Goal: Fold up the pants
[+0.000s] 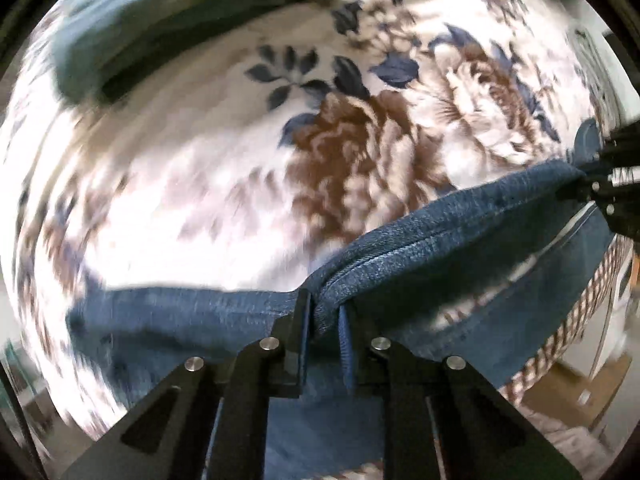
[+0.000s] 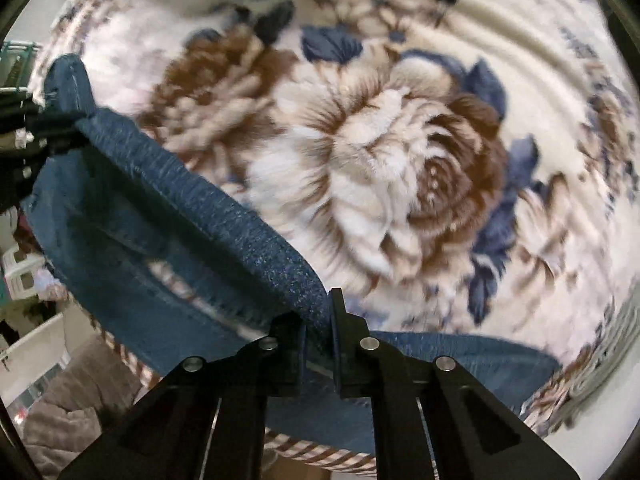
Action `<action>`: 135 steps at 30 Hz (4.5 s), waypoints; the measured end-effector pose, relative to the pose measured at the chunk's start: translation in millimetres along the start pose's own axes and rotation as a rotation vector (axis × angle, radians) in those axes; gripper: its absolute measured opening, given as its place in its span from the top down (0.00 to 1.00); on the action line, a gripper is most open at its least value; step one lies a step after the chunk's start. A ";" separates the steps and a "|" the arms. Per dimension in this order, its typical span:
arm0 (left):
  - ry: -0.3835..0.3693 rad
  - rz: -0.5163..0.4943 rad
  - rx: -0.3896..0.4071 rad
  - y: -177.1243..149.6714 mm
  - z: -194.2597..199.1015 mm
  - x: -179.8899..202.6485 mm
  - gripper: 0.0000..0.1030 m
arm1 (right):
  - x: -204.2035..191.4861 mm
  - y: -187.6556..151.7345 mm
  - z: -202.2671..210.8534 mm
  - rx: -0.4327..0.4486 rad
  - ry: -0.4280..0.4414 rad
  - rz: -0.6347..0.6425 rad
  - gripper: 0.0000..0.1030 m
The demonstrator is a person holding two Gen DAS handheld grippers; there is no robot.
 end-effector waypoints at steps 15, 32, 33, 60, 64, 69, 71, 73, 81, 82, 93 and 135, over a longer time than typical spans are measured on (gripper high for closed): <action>0.023 0.319 -0.033 -206.0 -92.6 101.7 0.91 | -130.2 -166.7 -66.2 0.009 -0.164 -0.171 0.91; 0.111 0.437 0.087 -192.4 -62.1 107.2 0.09 | -105.3 -176.8 -47.0 0.135 0.087 -0.484 0.06; 0.139 0.446 0.095 -189.2 -56.8 107.4 0.09 | -101.9 -177.5 -38.9 0.153 0.084 -0.493 0.06; 0.284 0.418 0.213 -110.8 -72.4 130.5 0.09 | 165.6 -173.7 -8.7 0.497 0.026 -1.104 0.91; 0.262 0.503 0.233 -128.5 -64.0 132.6 0.09 | 169.9 -219.3 63.9 0.809 0.170 -1.122 0.91; 0.265 0.508 0.249 -137.6 -66.7 147.6 0.09 | 170.4 -302.4 88.8 1.031 0.227 -1.118 0.91; 0.266 0.480 0.221 -139.4 -78.6 157.1 0.09 | 178.9 -319.9 56.1 1.000 0.256 -1.149 0.91; 0.274 0.451 0.201 -140.4 -86.2 162.8 0.09 | 186.7 -333.9 2.6 0.885 0.297 -1.202 0.90; 0.264 0.381 0.193 -140.7 -88.1 180.7 0.09 | 202.9 -358.5 -61.1 0.740 0.426 -1.485 0.39; 0.263 0.379 0.194 -140.8 -87.8 182.7 0.09 | 206.7 -363.1 -53.0 0.768 0.392 -1.532 0.33; 0.260 0.401 0.204 -146.2 -83.7 184.5 0.09 | 237.7 -334.7 -18.4 0.803 0.106 -1.434 0.95; -0.009 1.059 0.438 -315.6 1.9 -201.5 0.87 | -162.8 -125.8 -53.6 0.408 0.098 -1.262 0.95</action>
Point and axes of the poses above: each gripper's, at about its wrist camera, not at the fingertips, and z roughly against the way its jaws point, x to its right, y to its top, the point moved 4 cm from there along -z, roughly the way its jaws point, and after that the axes turned 9 degrees about x, right-handed, at the moved point
